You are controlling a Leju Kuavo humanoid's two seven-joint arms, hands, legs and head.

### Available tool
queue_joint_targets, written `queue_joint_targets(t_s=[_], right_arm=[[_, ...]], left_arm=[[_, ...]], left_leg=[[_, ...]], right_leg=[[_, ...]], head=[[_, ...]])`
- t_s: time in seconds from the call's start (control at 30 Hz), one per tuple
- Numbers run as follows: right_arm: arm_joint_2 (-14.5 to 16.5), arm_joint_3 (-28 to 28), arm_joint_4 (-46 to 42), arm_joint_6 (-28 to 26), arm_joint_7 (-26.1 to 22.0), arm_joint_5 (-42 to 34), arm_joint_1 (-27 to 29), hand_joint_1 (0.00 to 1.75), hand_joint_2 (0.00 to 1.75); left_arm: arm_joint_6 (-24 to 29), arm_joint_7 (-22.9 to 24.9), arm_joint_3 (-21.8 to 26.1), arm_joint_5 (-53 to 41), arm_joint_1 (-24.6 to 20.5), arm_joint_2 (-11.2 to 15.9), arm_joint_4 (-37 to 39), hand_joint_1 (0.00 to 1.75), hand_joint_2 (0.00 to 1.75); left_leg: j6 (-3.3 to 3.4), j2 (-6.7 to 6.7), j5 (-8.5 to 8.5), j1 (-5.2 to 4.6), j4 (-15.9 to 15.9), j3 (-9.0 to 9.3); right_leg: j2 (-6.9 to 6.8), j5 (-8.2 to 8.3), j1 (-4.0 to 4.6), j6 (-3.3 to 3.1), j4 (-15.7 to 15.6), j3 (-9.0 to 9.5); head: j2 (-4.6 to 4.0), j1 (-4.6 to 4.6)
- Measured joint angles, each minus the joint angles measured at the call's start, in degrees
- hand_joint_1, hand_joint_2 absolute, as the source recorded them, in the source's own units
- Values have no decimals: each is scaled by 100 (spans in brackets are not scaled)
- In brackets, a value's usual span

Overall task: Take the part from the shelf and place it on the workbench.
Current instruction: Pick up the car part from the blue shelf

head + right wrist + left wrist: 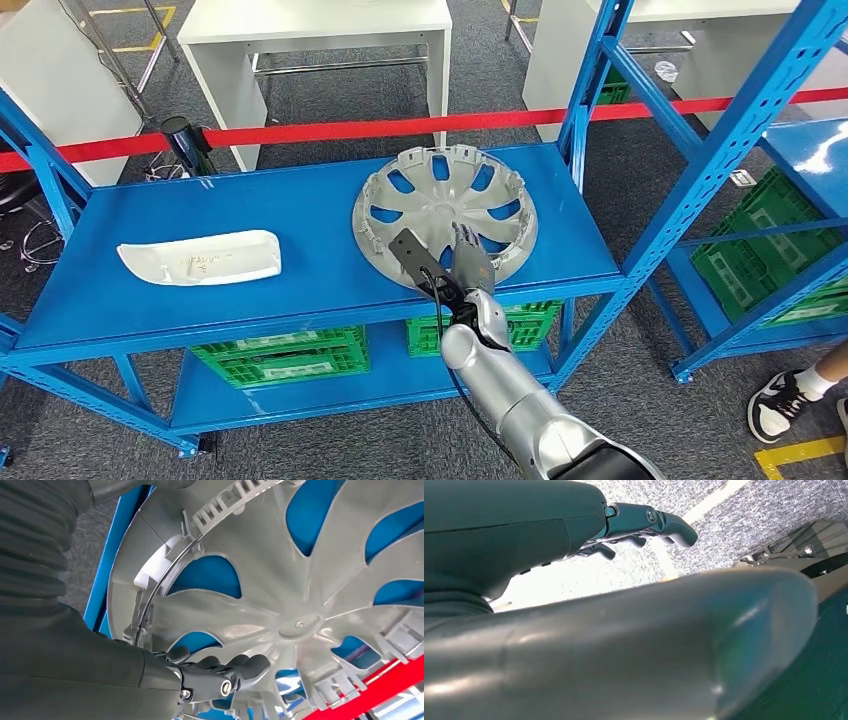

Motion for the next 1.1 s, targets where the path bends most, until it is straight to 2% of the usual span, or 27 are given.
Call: queue_joint_targets(t_s=[0.2, 0.4, 0.43, 0.47, 0.53, 0.57, 0.6, 1.1], right_arm=[[-4, -76, -19, -112, -371, -189, 154, 0, 175], [-38, -145, -414, -88, -712, -478, 528, 0, 175], [-47, -158, -489, -80, -735, -532, 582, 6, 175], [-58, -175, -559, -73, -752, -584, 630, 21, 175], [-85, -203, -683, -66, -772, -678, 707, 108, 175], [-99, -221, -735, -65, -776, -713, 737, 146, 175], [-111, -239, -779, -67, -777, -742, 761, 175, 175], [-244, -463, -1295, -29, -736, -816, 1026, 175, 175]], left_arm=[[0, -27, 3, 5, 1, 3, -2, 0, 0], [0, -96, 35, 26, 5, 16, -4, 0, 0], [0, -108, 42, 27, 5, 20, -4, 0, 0], [0, -116, 47, 25, 5, 23, -4, 0, 0], [0, -126, 49, 17, 6, 30, -4, 0, 0], [0, -130, 49, 9, 8, 34, -4, 0, 0], [0, -135, 49, -2, 9, 38, -4, 0, 0], [0, -139, 48, -76, 11, 60, -4, 0, 0]], left_leg=[[3, -1, -4, 0, 0, 12], [5, -2, -33, 0, 0, 60], [7, -1, -38, 0, 0, 69], [9, -2, -42, 0, 0, 77], [14, -6, -47, 0, 0, 90], [14, -9, -49, 0, 0, 95], [14, -12, -51, 0, 0, 99], [16, -18, -80, 0, 1, 134]], right_leg=[[-1, -7, 1, 0, -1, 13], [-4, -36, 0, 3, -3, 60], [-4, -42, 0, 4, -3, 67], [-4, -47, 0, 5, -3, 75], [-8, -56, 0, 7, -4, 91], [-10, -59, -1, 8, -4, 97], [-11, -60, -1, 8, -5, 102], [-15, -82, -1, 17, -13, 142]], head=[[0, 0], [0, 0], [0, 0], [0, 0], [0, 0], [0, 0], [0, 0], [0, 0]])
